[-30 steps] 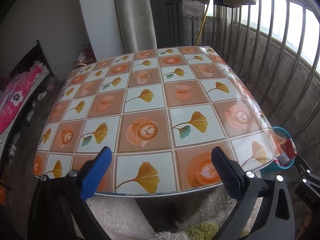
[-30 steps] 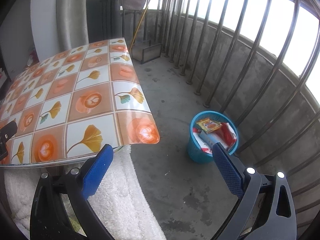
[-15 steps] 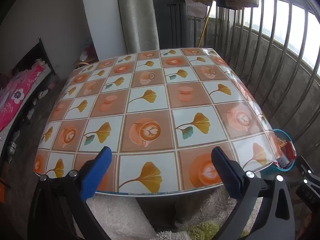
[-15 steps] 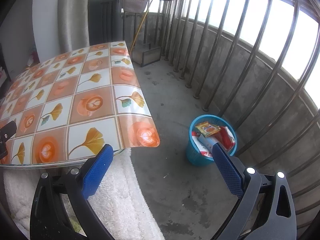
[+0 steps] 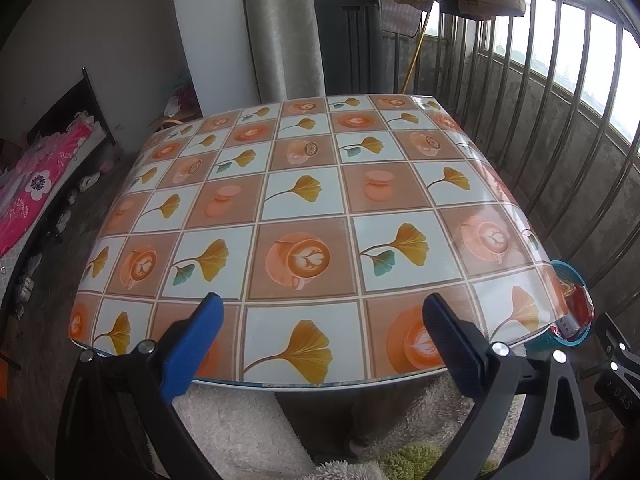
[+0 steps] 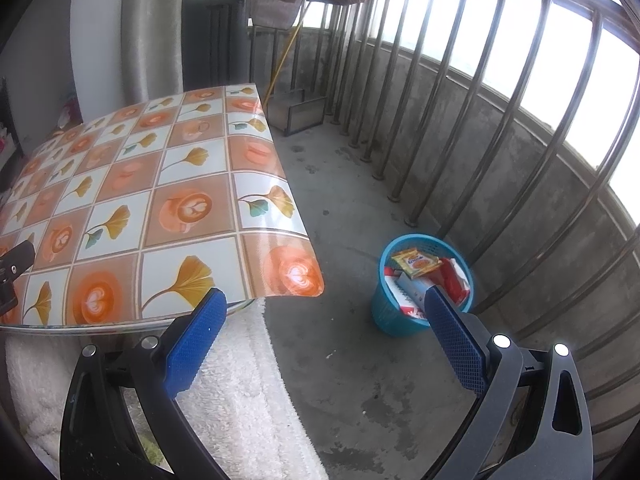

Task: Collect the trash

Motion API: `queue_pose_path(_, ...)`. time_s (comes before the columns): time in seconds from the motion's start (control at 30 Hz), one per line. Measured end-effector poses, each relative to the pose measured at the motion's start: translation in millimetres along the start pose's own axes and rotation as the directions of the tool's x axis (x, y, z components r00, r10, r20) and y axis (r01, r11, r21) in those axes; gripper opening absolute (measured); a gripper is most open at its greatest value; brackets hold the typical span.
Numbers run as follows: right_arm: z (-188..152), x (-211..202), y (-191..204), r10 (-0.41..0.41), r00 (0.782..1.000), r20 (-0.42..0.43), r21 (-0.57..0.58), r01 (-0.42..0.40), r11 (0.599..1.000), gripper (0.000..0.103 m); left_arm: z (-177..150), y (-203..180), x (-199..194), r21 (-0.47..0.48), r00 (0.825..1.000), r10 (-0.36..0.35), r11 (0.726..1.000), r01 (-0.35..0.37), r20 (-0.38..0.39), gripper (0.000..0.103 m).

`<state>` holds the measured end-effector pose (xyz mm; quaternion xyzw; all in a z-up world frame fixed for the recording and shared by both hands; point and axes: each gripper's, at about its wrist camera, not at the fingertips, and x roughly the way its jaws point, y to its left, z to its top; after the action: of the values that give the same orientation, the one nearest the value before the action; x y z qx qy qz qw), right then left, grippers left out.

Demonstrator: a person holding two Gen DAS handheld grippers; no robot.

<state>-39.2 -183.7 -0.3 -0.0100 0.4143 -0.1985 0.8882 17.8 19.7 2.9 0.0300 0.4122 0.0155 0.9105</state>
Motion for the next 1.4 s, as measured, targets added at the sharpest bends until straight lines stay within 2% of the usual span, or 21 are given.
queue_pose_path(1.4, -0.1, 0.7, 1.8, -0.001, 1.0, 0.003, 0.0, 0.001, 1.0, 0.095, 0.9, 3.8, 1.2, 0.001, 1.0, -0.003, 1.0, 0.003, 0.001, 0.098)
